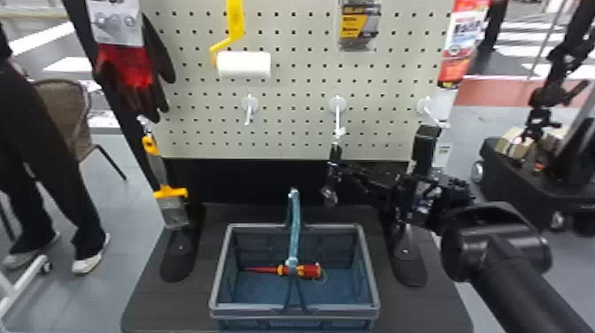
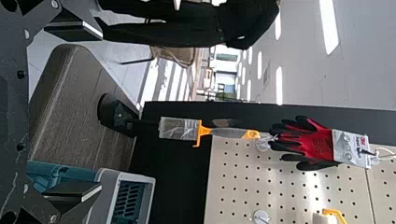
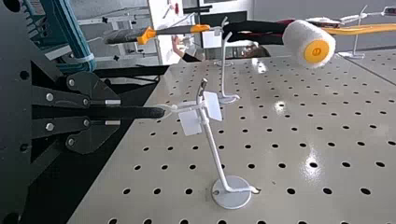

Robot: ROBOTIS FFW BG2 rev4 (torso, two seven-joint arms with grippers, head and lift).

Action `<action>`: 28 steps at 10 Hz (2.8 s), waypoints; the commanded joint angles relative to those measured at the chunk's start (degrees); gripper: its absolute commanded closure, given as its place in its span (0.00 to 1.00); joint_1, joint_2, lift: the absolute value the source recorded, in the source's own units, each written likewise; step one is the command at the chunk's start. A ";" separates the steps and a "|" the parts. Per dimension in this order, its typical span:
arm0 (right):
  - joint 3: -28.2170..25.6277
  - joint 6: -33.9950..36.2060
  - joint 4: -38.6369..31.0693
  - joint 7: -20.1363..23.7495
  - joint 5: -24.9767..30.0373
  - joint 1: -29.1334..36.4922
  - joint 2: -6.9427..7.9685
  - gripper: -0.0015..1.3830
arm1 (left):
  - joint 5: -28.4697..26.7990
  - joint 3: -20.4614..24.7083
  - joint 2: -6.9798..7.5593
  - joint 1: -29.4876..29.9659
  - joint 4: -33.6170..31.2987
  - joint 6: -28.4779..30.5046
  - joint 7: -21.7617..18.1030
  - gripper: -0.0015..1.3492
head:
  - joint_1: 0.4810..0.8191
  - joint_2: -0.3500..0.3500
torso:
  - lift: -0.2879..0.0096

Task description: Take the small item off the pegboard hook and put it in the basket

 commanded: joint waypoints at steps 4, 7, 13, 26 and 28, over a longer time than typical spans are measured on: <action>-0.01 0.17 -0.98 0.00 -0.09 0.27 0.00 0.87 | 0.00 -0.02 -0.15 0.00 -0.01 0.00 0.00 0.13 | 0.20 0.50 | 0.63; -0.01 0.44 -1.97 0.00 -0.44 0.88 0.00 0.87 | 0.00 -0.02 -0.15 -0.13 -0.01 0.00 0.00 0.13 | 0.20 0.50 | 0.63; -1.94 1.23 -7.45 -0.62 -0.53 3.47 -0.53 0.87 | 0.00 -0.02 -0.15 0.00 -0.01 0.09 0.00 0.13 | 0.20 0.50 | 0.63; -9.68 5.18 -25.73 -3.60 -1.85 18.11 0.53 0.87 | 0.26 -0.20 -0.15 0.00 -0.01 0.17 0.00 0.13 | 0.20 0.50 | 0.63; -11.70 5.62 -27.42 -4.39 -2.99 21.68 1.40 0.87 | 0.44 -0.29 -0.15 -0.13 -0.01 0.26 0.00 0.13 | 0.20 0.50 | 0.63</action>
